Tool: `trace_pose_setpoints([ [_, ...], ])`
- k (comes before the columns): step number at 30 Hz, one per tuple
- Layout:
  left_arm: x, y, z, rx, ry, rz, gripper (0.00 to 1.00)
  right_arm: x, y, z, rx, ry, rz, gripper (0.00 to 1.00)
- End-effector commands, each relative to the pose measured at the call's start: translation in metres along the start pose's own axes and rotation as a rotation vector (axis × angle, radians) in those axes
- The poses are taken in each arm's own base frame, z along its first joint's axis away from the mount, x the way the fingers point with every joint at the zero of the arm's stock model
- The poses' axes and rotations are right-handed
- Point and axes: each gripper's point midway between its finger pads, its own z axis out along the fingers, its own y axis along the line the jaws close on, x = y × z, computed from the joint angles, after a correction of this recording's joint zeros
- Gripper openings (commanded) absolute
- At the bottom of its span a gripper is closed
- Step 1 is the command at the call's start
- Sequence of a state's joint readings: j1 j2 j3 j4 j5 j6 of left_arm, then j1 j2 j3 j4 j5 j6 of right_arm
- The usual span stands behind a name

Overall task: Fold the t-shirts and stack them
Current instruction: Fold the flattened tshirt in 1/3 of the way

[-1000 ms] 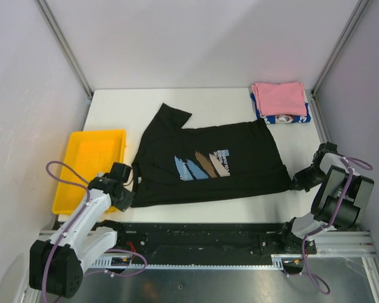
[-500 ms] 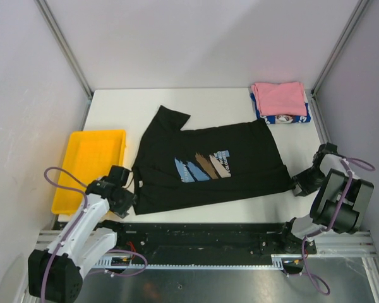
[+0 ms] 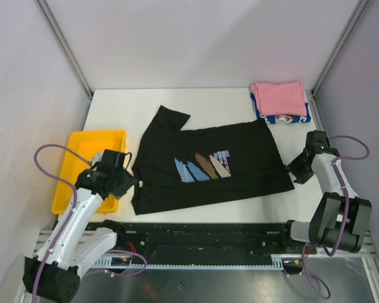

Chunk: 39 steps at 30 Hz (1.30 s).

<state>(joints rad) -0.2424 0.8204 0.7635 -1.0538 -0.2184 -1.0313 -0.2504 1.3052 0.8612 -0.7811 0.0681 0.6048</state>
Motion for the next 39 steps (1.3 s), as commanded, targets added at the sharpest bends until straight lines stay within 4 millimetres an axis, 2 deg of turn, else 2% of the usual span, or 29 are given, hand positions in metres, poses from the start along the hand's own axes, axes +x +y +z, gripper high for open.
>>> trace_pose_setpoints([
  [1, -0.005, -0.016, -0.007, 0.025, -0.025, 0.137, 0.50, 0.000, 0.031, -0.020, -0.099, -0.055, -0.094, 0.44],
  [3, 0.001, -0.028, -0.006, 0.052, -0.009, 0.171, 0.46, 0.010, 0.046, -0.024, -0.131, -0.054, -0.140, 0.43],
  [7, 0.026, -0.047, 0.006, 0.100, 0.065, 0.236, 0.29, 0.031, 0.066, -0.020, -0.145, -0.039, -0.205, 0.36],
  [11, 0.050, -0.051, 0.026, 0.094, 0.128, 0.290, 0.24, 0.045, 0.076, -0.005, -0.128, -0.003, -0.238, 0.32],
  [16, 0.065, -0.039, 0.048, 0.048, 0.167, 0.321, 0.21, 0.053, 0.082, 0.012, -0.103, 0.024, -0.249, 0.30],
  [25, 0.080, 0.001, 0.080, -0.101, 0.181, 0.339, 0.20, 0.055, 0.090, 0.039, -0.080, 0.055, -0.244, 0.29],
  [31, 0.083, 0.019, 0.088, -0.166, 0.182, 0.351, 0.21, 0.050, 0.092, 0.050, -0.061, 0.070, -0.228, 0.28],
  [39, 0.086, 0.033, 0.093, -0.210, 0.184, 0.358, 0.22, 0.035, 0.091, 0.047, -0.076, 0.065, -0.184, 0.28],
])
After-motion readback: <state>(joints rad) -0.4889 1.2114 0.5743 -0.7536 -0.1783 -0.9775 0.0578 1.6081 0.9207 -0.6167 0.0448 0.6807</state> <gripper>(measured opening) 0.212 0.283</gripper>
